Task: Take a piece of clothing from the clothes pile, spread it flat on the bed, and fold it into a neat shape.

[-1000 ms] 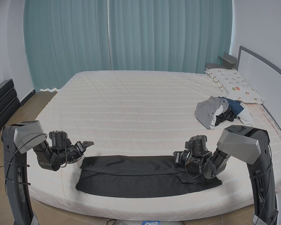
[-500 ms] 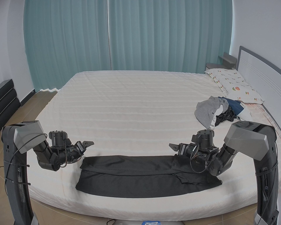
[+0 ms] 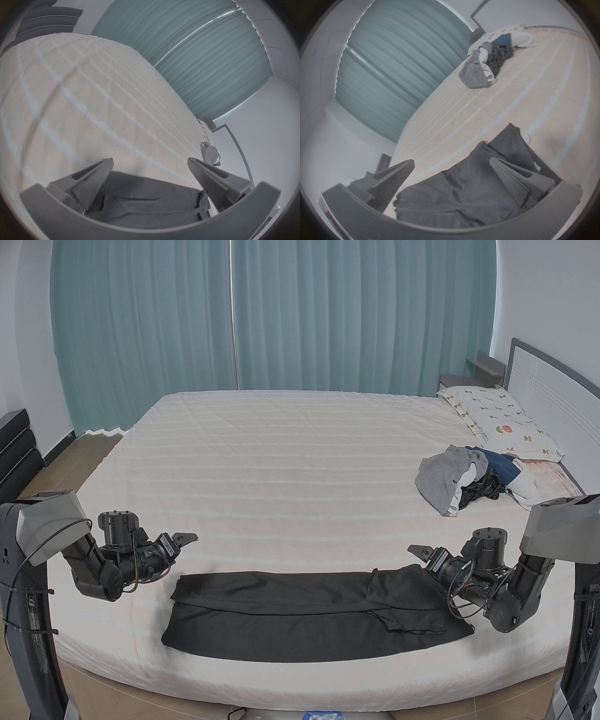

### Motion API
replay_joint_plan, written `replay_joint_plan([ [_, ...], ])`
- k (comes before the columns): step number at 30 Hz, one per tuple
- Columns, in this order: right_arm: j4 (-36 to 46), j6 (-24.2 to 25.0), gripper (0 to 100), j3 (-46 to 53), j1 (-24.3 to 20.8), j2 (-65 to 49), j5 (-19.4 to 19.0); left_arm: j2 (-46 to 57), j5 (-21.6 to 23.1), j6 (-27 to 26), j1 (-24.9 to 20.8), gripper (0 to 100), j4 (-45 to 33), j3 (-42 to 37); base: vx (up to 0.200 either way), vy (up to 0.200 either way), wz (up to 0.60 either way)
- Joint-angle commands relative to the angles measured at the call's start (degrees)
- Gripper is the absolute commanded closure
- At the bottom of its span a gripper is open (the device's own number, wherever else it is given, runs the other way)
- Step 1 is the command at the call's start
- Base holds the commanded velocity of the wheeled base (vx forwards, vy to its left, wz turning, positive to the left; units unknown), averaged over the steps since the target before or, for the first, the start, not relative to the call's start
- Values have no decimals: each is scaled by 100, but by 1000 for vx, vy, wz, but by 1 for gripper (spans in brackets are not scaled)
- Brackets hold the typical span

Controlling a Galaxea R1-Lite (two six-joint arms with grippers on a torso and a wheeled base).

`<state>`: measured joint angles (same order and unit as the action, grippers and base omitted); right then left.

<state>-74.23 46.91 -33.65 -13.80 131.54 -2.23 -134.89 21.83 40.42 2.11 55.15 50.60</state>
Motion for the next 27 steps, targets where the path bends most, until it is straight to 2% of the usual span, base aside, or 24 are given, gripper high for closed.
replay_joint_plan([
  [1, -540, 591, 0, 631, 229, 30, -208, 261, -4, 115, 26, 0, -48, -455, 0, 0, 0],
  [4, -751, 776, 0, 675, 325, 311, -313, 173, -21, 238, 35, 0, -57, -534, 0, 0, 0],
  [12, -1067, 802, 0, 693, 536, 786, -498, -29, -127, 194, 18, 0, -110, -481, 0, 0, 0],
  [16, -1533, 767, 0, 921, 501, 970, -489, -161, -382, -70, -105, 0, -101, -437, 0, 0, 0],
  [25, -1551, 723, 0, 930, 457, 1006, -462, -257, -469, -281, -299, 0, -101, -437, 0, 0, 0],
  [27, -1551, 723, 0, 930, 457, 1014, -462, -345, -636, -465, -334, 0, -92, -393, 0, 0, 0],
])
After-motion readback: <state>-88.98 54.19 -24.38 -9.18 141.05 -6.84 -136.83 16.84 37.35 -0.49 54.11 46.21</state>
